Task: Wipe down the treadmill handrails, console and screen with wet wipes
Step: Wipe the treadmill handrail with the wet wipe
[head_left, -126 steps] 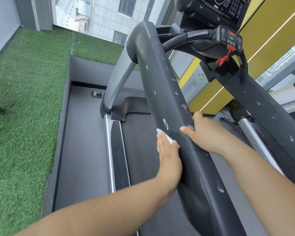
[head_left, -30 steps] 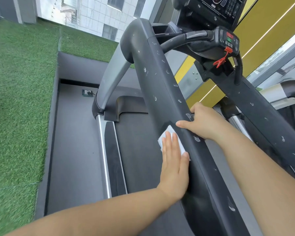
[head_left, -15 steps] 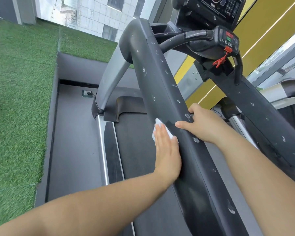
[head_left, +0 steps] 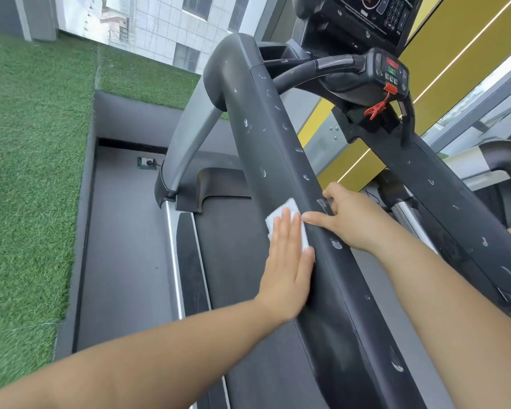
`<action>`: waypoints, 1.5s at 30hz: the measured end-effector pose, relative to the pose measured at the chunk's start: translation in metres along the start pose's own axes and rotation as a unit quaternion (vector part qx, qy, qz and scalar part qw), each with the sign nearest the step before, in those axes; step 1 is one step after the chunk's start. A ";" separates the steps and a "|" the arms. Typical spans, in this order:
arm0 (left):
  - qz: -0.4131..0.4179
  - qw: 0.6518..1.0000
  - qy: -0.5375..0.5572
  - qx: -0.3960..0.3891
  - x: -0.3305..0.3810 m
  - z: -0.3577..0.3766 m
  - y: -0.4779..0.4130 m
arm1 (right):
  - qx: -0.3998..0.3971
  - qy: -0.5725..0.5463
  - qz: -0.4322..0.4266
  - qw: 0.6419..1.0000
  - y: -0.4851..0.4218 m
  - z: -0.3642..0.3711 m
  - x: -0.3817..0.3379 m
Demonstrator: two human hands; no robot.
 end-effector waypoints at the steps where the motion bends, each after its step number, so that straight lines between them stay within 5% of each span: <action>1: -0.028 0.999 0.017 0.014 -0.003 -0.004 -0.012 | -0.002 -0.001 0.000 1.000 -0.001 0.000 0.001; 3: -0.080 0.996 0.040 0.023 -0.004 -0.008 -0.024 | -0.020 -0.028 0.012 0.999 -0.003 0.000 0.005; 8: 0.003 1.000 0.007 -0.008 0.004 0.001 0.012 | -0.054 -0.058 0.035 0.996 -0.015 -0.014 0.004; 13: -0.116 0.990 0.063 0.040 -0.009 -0.018 -0.044 | -0.054 0.013 0.000 0.998 -0.037 -0.017 -0.015; 18: -0.036 0.998 0.041 0.011 0.010 -0.001 0.010 | -0.052 0.051 -0.006 0.997 -0.046 -0.012 -0.013; 25: -0.153 0.980 0.121 0.045 -0.010 -0.016 -0.031 | -0.034 0.081 -0.034 0.996 -0.047 -0.008 -0.013; 31: -0.164 0.976 0.143 0.007 -0.010 -0.003 0.000 | -0.013 0.090 -0.043 0.995 -0.044 -0.009 -0.013; 35: -0.270 0.933 0.235 0.039 -0.031 -0.017 -0.032 | -0.007 0.078 -0.032 0.996 -0.040 -0.010 -0.013; 45: -0.304 0.911 0.277 0.014 -0.042 -0.022 -0.042 | -0.018 0.087 0.010 0.996 -0.034 -0.012 -0.016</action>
Point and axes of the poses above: each hand's wrist, its own y-axis away from the middle knuckle, its own z-axis out of the palm, x = y × z, the point moved 8 cm from there along -y, towards the middle knuckle, and after that the axes turned 6 degrees about -z, right-handed, at the moved point
